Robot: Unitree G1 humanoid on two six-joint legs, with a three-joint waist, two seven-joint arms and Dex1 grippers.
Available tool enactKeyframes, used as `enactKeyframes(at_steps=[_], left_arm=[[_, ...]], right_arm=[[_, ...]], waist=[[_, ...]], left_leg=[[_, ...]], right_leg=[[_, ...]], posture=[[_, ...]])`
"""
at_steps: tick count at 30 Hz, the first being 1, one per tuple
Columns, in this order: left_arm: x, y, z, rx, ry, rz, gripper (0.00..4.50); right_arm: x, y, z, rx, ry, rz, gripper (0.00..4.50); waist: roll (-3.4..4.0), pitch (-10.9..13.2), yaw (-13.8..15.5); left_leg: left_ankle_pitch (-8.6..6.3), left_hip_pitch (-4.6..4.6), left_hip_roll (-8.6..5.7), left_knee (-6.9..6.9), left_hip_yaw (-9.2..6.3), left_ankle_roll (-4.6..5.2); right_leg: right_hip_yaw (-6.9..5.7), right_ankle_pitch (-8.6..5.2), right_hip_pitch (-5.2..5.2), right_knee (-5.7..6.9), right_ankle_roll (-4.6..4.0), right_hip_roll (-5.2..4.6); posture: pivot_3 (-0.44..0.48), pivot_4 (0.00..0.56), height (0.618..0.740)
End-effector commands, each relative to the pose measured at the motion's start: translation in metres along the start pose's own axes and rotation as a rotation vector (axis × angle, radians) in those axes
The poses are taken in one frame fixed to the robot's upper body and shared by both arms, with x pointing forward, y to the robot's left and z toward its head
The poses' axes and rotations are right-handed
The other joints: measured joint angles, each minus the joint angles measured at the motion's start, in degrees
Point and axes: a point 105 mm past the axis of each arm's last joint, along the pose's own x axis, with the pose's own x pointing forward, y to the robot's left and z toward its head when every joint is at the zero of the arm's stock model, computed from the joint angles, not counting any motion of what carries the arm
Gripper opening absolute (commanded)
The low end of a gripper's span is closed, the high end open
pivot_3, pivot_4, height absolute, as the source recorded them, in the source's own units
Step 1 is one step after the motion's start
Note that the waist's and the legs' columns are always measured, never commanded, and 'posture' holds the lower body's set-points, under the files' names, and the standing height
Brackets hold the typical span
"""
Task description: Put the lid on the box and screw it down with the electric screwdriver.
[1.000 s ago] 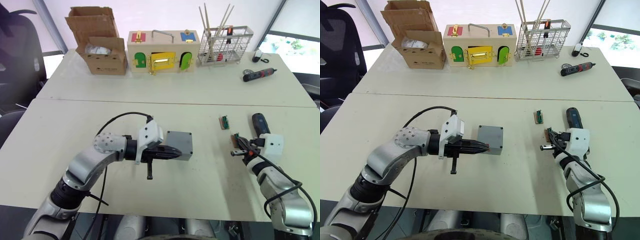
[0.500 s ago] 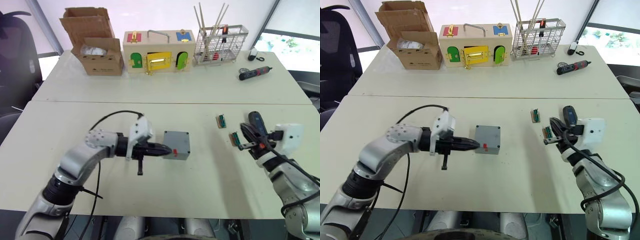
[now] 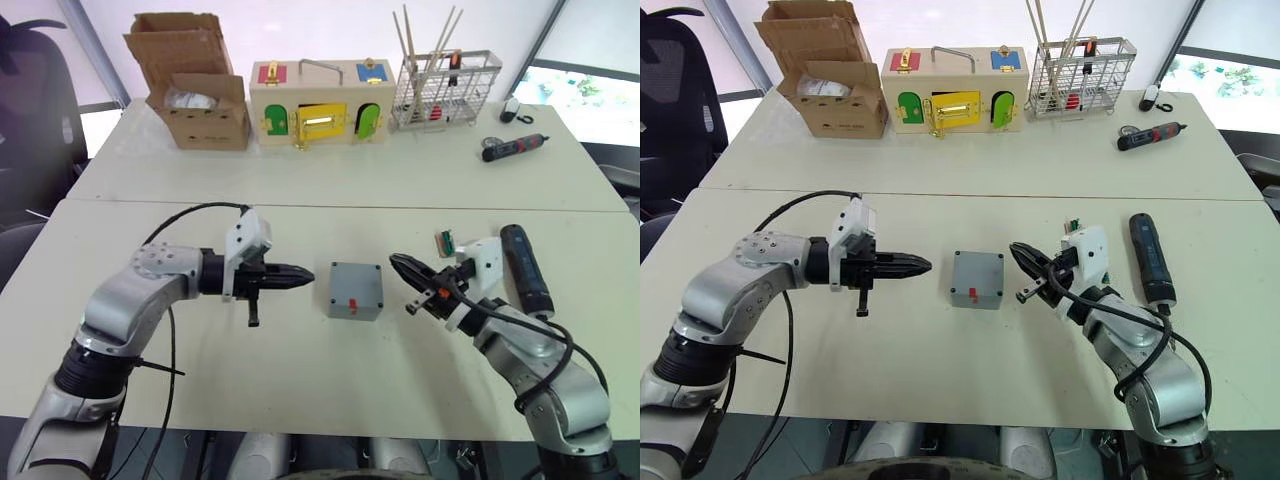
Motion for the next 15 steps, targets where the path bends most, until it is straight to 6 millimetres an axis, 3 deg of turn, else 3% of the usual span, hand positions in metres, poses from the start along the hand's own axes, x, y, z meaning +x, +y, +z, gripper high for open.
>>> enactKeyframes(at_steps=[1, 15], left_arm=[[0.0005, -0.005, 0.0082, 0.035, -0.018, -0.003, 0.0], [0.0055, -0.0071, 0.0062, 0.037, -0.015, 0.0, 0.0]], right_arm=[[0.0027, 0.0031, 0.0085, -0.032, -0.034, 0.031, 0.02], [0.0116, 0.0074, 0.0028, -0.032, -0.02, 0.056, 0.02]], waist=[[0.0, 0.0, 0.0], [0.0, 0.0, 0.0]], left_leg=[[0.0, 0.0, 0.0, 0.0, 0.0, 0.0], [0.0, 0.0, 0.0, 0.0, 0.0, 0.0]], right_leg=[[0.0, 0.0, 0.0, 0.01, 0.0, 0.0], [0.0, 0.0, 0.0, 0.0, 0.0, -0.01]], posture=[[0.0, 0.15, 0.694], [0.0, 0.15, 0.694]])
